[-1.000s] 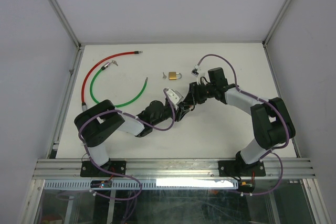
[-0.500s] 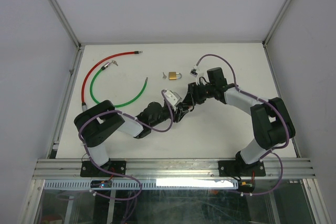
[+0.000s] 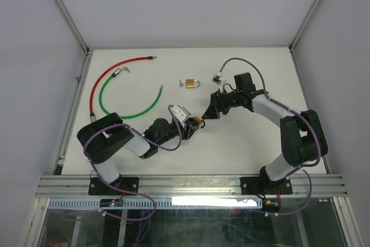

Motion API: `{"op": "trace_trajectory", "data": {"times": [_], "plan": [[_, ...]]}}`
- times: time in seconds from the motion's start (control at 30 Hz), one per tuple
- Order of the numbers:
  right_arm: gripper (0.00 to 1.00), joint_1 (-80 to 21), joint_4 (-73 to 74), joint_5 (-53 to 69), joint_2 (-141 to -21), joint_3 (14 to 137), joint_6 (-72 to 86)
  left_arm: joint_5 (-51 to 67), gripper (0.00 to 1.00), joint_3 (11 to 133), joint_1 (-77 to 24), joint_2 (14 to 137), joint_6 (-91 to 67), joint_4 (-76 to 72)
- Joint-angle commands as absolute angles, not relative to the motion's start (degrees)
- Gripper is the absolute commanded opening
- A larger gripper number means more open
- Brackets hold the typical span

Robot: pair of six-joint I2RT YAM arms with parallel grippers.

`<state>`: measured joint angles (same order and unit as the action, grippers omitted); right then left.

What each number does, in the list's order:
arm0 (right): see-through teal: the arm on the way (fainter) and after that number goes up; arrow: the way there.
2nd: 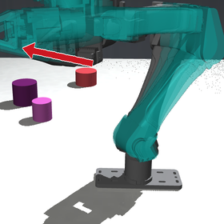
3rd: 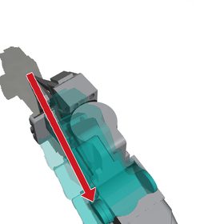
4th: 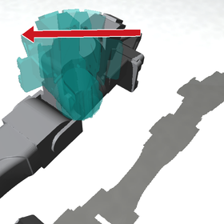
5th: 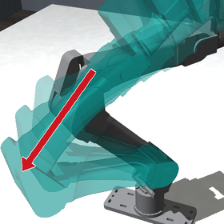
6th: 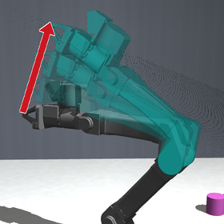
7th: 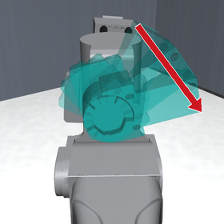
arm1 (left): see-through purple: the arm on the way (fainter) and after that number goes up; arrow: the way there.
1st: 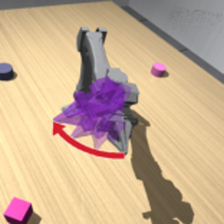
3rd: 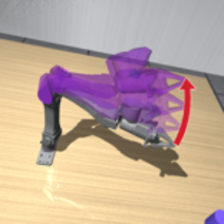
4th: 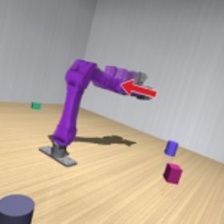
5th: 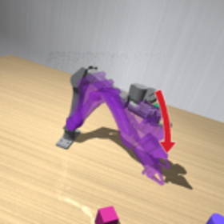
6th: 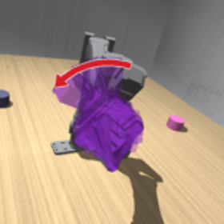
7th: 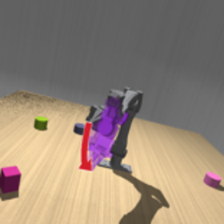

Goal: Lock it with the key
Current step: Pick up the lock from the center of the board.

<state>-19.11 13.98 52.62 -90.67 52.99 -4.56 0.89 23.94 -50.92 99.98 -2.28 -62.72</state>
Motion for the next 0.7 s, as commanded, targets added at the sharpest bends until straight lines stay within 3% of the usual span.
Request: {"op": "trace_trajectory", "data": {"times": [0.0,0.1,0.2,0.23,0.5,0.67], "plan": [[0.80,-17.1,17.3,59.8,-84.9,55.7,-14.5,4.4,0.23,21.2,-50.3,95.8,-3.3,-76.6],[0.82,-16.4,16.7,63.3,-82.3,54.0,-17.8,7.5,0.22,18.9,-49.8,94.6,-4.2,-81.8],[0.99,-15.6,13.5,68.2,-79.4,51.5,-19.0,12.7,0.22,17.2,-49.0,93.0,-4.4,-84.7],[1.00,-15.0,11.8,70.8,-78.4,50.1,-19.1,14.5,0.22,16.8,-48.7,92.3,-4.4,-85.4],[0.99,-13.8,6.1,80.8,-71.5,43.8,-22.3,26.9,0.21,14.0,-44.6,84.6,-3.8,-85.2],[0.92,-15.2,6.0,81.2,-72.3,44.2,-20.1,32.2,0.21,14.8,-43.3,82.3,-5.1,-84.1]]}}
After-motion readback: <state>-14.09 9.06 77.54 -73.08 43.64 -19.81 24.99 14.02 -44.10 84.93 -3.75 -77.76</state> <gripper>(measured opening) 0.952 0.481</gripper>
